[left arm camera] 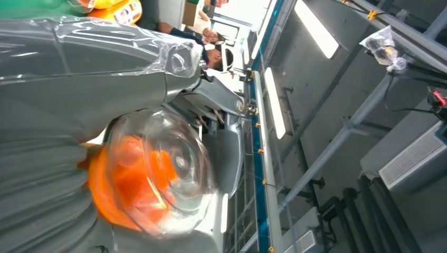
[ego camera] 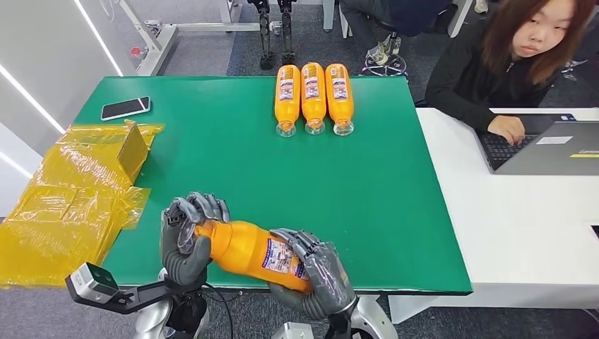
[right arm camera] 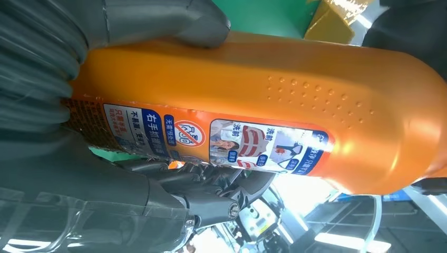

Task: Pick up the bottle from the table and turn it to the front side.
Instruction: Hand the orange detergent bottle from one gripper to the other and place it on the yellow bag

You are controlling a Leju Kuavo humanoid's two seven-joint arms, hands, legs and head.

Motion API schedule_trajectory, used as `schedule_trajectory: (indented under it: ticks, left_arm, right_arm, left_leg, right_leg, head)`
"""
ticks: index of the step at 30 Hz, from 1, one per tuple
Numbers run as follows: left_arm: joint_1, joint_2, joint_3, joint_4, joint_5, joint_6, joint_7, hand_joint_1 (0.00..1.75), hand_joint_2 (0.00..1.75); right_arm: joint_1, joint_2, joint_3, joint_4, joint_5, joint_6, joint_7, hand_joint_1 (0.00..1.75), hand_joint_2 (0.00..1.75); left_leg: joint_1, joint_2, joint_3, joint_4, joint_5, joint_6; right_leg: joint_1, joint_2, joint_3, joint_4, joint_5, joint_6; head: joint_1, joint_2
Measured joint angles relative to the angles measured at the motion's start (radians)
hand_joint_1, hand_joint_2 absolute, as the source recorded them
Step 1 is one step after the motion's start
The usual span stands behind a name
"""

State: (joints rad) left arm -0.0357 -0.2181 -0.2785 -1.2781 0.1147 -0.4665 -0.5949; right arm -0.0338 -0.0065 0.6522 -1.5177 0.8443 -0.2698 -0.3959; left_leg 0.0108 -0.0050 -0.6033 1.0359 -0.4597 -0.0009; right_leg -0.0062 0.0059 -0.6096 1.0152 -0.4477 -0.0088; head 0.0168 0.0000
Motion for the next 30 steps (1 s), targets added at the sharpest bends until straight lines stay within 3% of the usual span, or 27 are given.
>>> schedule_trajectory:
  ticks: [11,15,30]
  left_arm:
    - [0.01,0.006,0.0,-0.004,0.027,0.004,0.002,0.0,1.75]
    - [0.012,0.006,0.0,-0.01,0.031,0.003,0.01,1.7,1.75]
    - [0.038,0.027,0.01,-0.05,0.039,0.005,0.008,1.75,1.75]
  right_arm:
    - [-0.069,0.026,0.052,0.077,-0.085,0.002,-0.044,1.75,1.75]
    - [-0.091,0.052,0.066,0.12,-0.099,0.012,-0.047,1.75,1.75]
    - [-0.135,0.084,0.09,0.221,-0.177,0.03,-0.089,1.75,1.75]
  left_leg:
    - [0.0,0.0,0.0,0.0,0.0,0.0]
    - [0.0,0.0,0.0,0.0,0.0,0.0]
    - [0.0,0.0,0.0,0.0,0.0,0.0]
  right_leg:
    - [0.0,0.0,0.0,0.0,0.0,0.0]
    - [0.0,0.0,0.0,0.0,0.0,0.0]
    - [0.0,0.0,0.0,0.0,0.0,0.0]
  head:
    - [0.0,0.0]
    - [0.0,0.0]
    - [0.0,0.0]
